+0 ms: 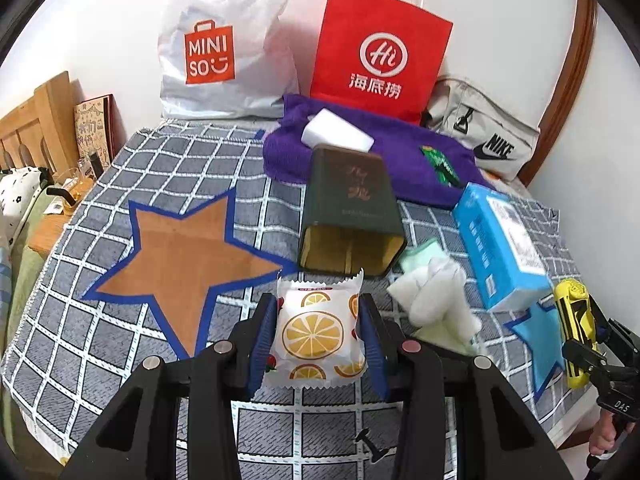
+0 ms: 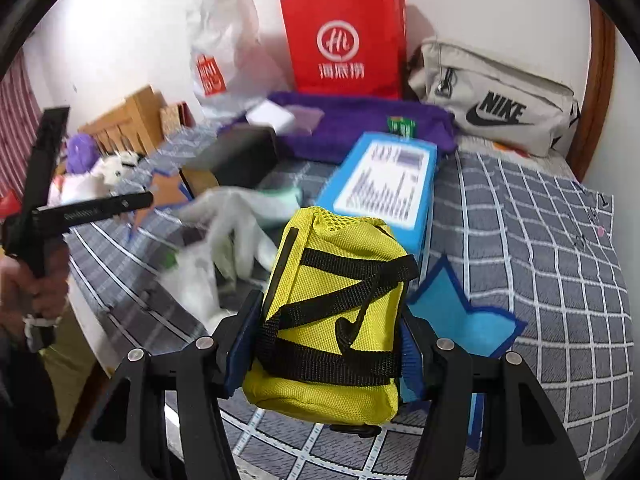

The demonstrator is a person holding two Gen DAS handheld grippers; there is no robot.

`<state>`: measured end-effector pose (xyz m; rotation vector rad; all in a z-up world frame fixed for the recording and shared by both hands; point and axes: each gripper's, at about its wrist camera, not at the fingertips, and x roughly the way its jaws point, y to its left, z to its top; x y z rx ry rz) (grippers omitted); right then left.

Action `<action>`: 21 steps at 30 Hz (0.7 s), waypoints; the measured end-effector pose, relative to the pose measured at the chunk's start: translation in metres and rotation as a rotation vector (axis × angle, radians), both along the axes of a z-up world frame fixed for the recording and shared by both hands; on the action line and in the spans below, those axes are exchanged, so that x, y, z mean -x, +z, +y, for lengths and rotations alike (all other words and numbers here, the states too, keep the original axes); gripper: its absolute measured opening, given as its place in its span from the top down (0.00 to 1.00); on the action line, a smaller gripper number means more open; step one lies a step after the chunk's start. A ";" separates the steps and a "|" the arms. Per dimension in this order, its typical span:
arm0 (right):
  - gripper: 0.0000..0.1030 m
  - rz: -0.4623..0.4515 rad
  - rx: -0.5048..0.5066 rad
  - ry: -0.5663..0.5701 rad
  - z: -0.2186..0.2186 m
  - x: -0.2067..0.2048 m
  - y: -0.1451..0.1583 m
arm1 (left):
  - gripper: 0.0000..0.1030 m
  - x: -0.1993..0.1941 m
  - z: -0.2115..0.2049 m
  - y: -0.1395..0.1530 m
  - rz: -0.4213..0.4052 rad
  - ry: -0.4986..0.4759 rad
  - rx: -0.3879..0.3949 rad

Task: Organize soft objects
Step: 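Carry the orange-slice packet to the purple towel with the left tool while the right tool carries the pouch there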

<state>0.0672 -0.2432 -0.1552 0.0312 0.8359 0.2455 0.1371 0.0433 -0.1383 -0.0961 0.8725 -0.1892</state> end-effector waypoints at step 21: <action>0.41 -0.072 0.010 0.010 -0.015 -0.066 0.051 | 0.62 -0.047 -0.015 0.045 -0.029 0.003 0.035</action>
